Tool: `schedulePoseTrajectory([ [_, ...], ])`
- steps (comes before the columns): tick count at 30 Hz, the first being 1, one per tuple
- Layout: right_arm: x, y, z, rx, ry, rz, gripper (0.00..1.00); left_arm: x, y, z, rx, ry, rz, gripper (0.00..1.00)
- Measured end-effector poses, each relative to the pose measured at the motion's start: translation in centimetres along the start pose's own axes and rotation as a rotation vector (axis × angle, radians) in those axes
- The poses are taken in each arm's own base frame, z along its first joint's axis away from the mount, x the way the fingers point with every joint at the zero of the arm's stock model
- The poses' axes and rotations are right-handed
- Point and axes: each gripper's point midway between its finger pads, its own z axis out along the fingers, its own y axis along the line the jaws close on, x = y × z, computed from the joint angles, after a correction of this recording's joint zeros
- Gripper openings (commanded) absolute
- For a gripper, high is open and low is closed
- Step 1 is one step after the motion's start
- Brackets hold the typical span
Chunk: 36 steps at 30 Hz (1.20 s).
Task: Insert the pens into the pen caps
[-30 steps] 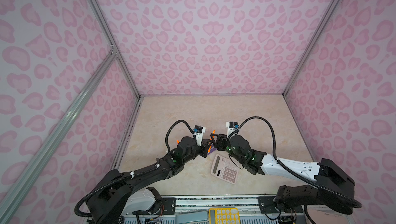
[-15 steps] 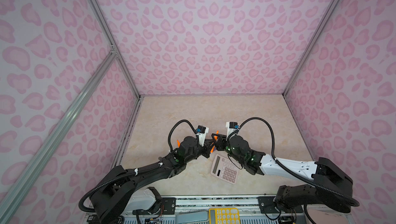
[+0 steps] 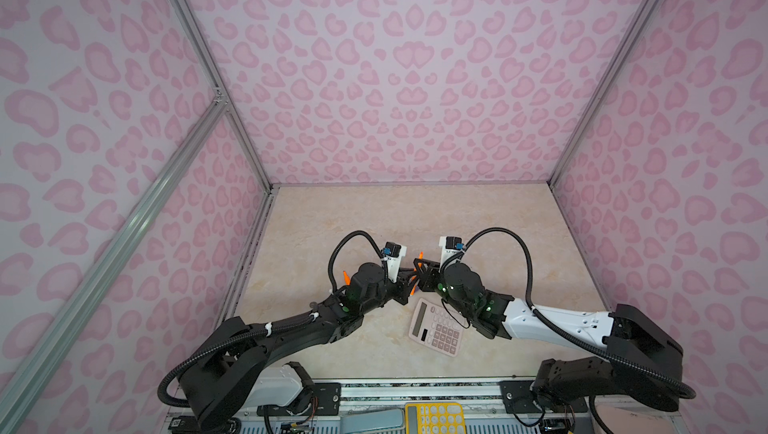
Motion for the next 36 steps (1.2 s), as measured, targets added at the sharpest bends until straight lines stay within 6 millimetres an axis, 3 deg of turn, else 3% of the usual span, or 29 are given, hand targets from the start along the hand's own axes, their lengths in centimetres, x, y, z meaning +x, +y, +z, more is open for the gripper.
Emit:
schedulePoseTrajectory([
  [4, 0.1, 0.4, -0.1, -0.012, -0.001, 0.0, 0.08, 0.1, 0.0, 0.2, -0.003, 0.009, -0.001, 0.29],
  [12, 0.1, 0.6, -0.2, -0.011, -0.007, -0.003, 0.1, 0.0, 0.2, 0.5, -0.012, 0.015, -0.002, 0.1],
  [14, 0.1, 0.6, -0.2, -0.011, -0.008, -0.003, 0.21, 0.0, 0.2, 0.5, -0.013, 0.015, -0.001, 0.05],
  [18, 0.0, 0.7, -0.4, -0.012, -0.013, -0.004, 0.6, -0.4, 0.5, 0.3, -0.041, 0.003, -0.011, 0.03],
  [21, -1.0, 1.0, -1.1, -0.017, -0.036, -0.017, 0.7, -1.8, 1.4, 0.0, -0.111, -0.022, -0.047, 0.03],
  [24, -3.0, 1.2, -2.4, -0.001, -0.101, -0.019, 0.73, -4.3, 2.5, -1.2, -0.17, -0.063, -0.129, 0.03],
  [29, -8.8, 1.1, -6.0, 0.028, -0.276, -0.008, 0.78, -7.0, 5.3, -5.7, -0.286, -0.12, -0.319, 0.03],
  [34, -15.4, -1.5, -8.8, 0.106, -0.456, 0.045, 0.76, -10.6, 5.4, -10.3, -0.354, -0.205, -0.343, 0.03],
  [36, -16.3, -3.0, -8.8, 0.144, -0.473, 0.049, 0.76, -12.0, 5.9, -12.0, -0.403, -0.253, -0.31, 0.03],
])
